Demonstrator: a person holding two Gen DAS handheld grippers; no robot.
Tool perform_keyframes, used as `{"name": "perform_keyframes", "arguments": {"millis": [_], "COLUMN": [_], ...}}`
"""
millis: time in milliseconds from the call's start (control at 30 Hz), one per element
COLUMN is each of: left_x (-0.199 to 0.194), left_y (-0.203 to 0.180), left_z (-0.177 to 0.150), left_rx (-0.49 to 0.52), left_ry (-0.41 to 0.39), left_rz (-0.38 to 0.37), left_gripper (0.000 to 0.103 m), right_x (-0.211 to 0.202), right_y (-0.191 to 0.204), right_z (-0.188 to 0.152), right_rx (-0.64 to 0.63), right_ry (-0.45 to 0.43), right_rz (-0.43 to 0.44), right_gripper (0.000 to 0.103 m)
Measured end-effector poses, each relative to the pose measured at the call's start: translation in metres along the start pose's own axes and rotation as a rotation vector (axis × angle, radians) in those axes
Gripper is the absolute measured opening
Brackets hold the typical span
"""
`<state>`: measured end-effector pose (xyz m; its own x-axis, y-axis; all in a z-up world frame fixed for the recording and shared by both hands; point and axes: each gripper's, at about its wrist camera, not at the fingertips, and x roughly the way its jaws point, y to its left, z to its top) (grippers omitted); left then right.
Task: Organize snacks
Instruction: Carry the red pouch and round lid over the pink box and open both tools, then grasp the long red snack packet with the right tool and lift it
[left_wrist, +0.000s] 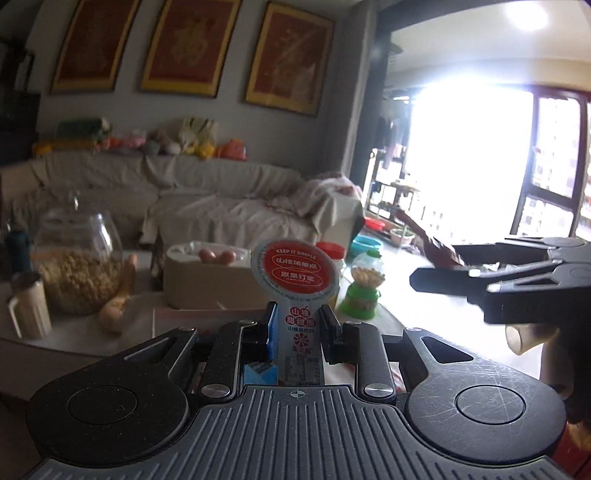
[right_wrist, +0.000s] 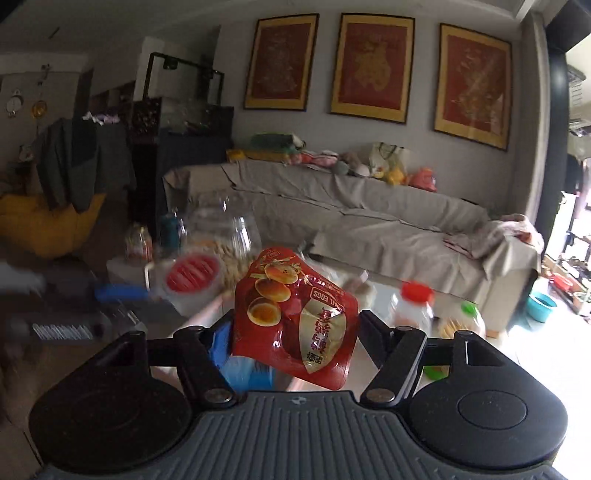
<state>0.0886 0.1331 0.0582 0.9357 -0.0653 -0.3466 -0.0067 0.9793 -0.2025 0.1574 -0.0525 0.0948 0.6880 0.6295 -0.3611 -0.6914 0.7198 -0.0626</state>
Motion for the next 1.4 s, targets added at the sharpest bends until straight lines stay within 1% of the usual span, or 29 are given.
{"name": "perform_keyframes", "arguments": {"millis": [100,200,267,333,367,400,433,533,600,667,700,733,800,867,900,933,967,1033,1100,1133,1200,1267,1333,1400], "left_x": [0.048,0.098,0.128,0.154,0.163,0.163,0.161,0.145,0.13,0.117,0.11,0.103,0.093,0.085,0.081,0.077,0.075,0.073,0.074,0.074,0.076,0.081,0.089,0.093], "left_y": [0.022,0.039,0.052,0.065,0.073,0.079,0.085,0.094,0.099,0.103,0.103,0.103,0.098,0.093,0.088,0.083,0.077,0.062,0.046,0.037,0.02,0.002,-0.011,-0.021], "left_z": [0.006,-0.007,-0.023,-0.039,-0.048,-0.055,-0.06,-0.064,-0.062,-0.06,-0.058,-0.057,-0.056,-0.055,-0.055,-0.056,-0.056,-0.06,-0.066,-0.071,-0.081,-0.093,-0.104,-0.116], "left_rx": [-0.104,-0.16,-0.171,-0.192,-0.205,-0.219,-0.225,-0.231,-0.247,-0.255,-0.25,-0.241,-0.231,-0.244,-0.245,-0.243,-0.239,-0.228,-0.219,-0.215,-0.203,-0.19,-0.173,-0.151], "left_ry": [0.102,0.213,0.293,0.387,0.419,0.428,0.42,0.376,0.332,0.299,0.283,0.268,0.239,0.225,0.214,0.2,0.188,0.191,0.205,0.216,0.255,0.324,0.406,0.446], "left_rz": [-0.056,-0.068,-0.065,-0.032,-0.012,-0.008,-0.013,-0.031,-0.056,-0.061,-0.049,-0.033,0.008,0.041,0.042,0.031,0.005,-0.067,-0.151,-0.188,-0.234,-0.239,-0.224,-0.218], "left_gripper": [0.027,0.027,0.027,0.026,0.027,0.027,0.027,0.028,0.028,0.028,0.028,0.028,0.028,0.028,0.028,0.028,0.028,0.028,0.028,0.028,0.028,0.028,0.027,0.028], "right_x": [0.04,0.077,0.102,0.128,0.141,0.154,0.165,0.203,0.231,0.256,0.263,0.263,0.252,0.232,0.219,0.205,0.193,0.173,0.158,0.155,0.149,0.139,0.124,0.111], "right_y": [-0.002,0.0,0.002,0.002,0.003,0.004,0.006,0.009,0.007,0.007,0.005,0.005,0.001,-0.011,-0.018,-0.026,-0.034,-0.05,-0.07,-0.081,-0.104,-0.125,-0.135,-0.14], "right_z": [0.028,0.041,0.045,0.043,0.042,0.039,0.034,0.015,0.0,-0.013,-0.016,-0.019,-0.018,-0.016,-0.016,-0.017,-0.018,-0.024,-0.038,-0.046,-0.069,-0.095,-0.123,-0.146], "right_rx": [0.012,0.016,0.018,0.024,0.029,0.033,0.036,0.063,0.107,0.159,0.17,0.17,0.155,0.154,0.155,0.147,0.131,0.099,0.104,0.121,0.183,0.272,0.331,0.362], "right_ry": [0.017,0.057,0.09,0.135,0.161,0.189,0.214,0.306,0.397,0.48,0.496,0.487,0.434,0.385,0.36,0.337,0.32,0.3,0.323,0.351,0.422,0.48,0.506,0.517], "right_rz": [0.014,0.037,0.06,0.075,0.078,0.081,0.086,0.116,0.153,0.14,0.134,0.13,0.132,0.17,0.178,0.171,0.147,0.072,0.004,-0.022,-0.068,-0.089,-0.087,-0.105], "right_gripper": [0.07,0.07,0.07,0.07,0.07,0.07,0.07,0.071,0.077,0.078,0.077,0.077,0.077,0.077,0.078,0.08,0.083,0.085,0.086,0.086,0.086,0.086,0.086,0.086]}}
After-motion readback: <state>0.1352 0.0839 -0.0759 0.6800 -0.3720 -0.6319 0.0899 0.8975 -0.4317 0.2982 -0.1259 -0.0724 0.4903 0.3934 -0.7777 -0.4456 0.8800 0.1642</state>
